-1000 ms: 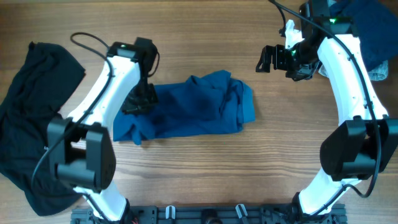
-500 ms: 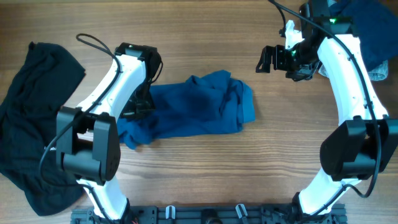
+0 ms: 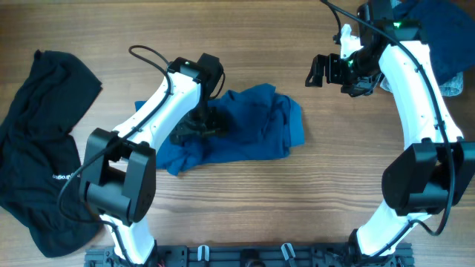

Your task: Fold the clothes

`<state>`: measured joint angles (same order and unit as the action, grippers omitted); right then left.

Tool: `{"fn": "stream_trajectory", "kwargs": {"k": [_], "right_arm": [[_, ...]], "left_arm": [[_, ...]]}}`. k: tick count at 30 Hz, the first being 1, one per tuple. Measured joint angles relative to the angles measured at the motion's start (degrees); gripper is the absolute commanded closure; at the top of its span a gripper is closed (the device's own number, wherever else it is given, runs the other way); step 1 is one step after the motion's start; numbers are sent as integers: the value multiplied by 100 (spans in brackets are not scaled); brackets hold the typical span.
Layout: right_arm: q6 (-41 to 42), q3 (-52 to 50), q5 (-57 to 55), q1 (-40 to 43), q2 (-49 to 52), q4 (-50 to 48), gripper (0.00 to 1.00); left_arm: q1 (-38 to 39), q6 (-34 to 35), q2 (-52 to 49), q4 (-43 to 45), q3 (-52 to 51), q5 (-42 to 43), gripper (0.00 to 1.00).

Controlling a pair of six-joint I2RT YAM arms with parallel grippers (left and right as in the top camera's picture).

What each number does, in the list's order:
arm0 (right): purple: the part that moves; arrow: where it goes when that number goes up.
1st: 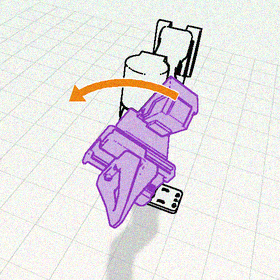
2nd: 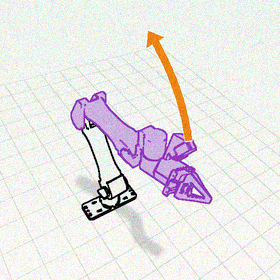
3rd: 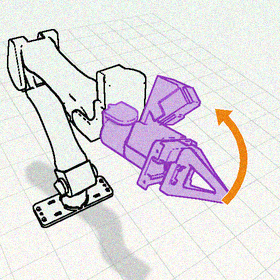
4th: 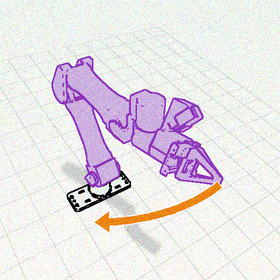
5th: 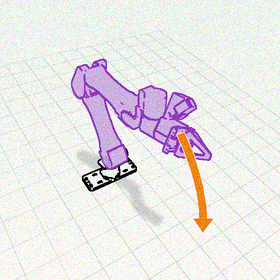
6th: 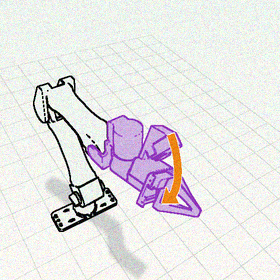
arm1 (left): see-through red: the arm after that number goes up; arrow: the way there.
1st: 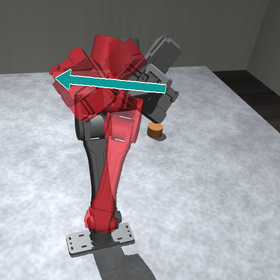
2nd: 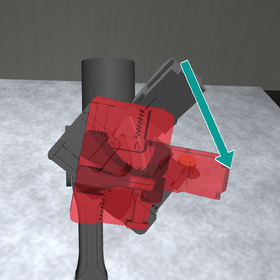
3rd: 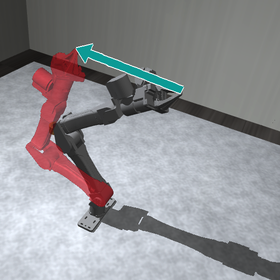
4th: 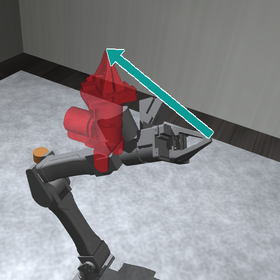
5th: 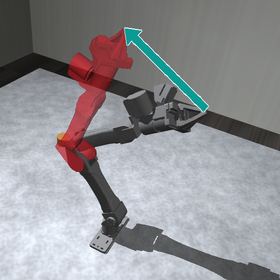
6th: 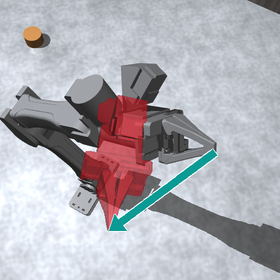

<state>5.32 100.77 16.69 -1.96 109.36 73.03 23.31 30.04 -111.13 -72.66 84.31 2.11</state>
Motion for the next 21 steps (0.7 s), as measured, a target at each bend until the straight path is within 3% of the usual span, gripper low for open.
{"fn": "stream_trajectory", "kwargs": {"k": [3,6,11,13,16,17,18,20,21], "right_arm": [[0,0,0,0,2,2,0],[0,0,0,0,0,0,0],[63,0,0,0,0,2,0],[66,0,0,0,2,26,0],[63,0,0,0,0,74,0],[63,0,0,0,0,83,0],[63,0,0,0,0,83,0],[63,0,0,0,0,85,0],[63,0,0,0,2,85,0]], "left_arm": [[-214,9,0,0,0,39,11],[-645,79,0,-129,2,39,16],[-442,354,-74,-254,15,-26,19],[-258,455,-297,-319,20,-142,32],[-83,542,-710,-560,24,-452,42],[-92,570,-750,-627,24,-645,50],[-105,586,-750,-645,24,-791,70],[-142,645,-750,-645,24,-1021,96],[-164,651,-750,-649,24,-1134,96]]}}
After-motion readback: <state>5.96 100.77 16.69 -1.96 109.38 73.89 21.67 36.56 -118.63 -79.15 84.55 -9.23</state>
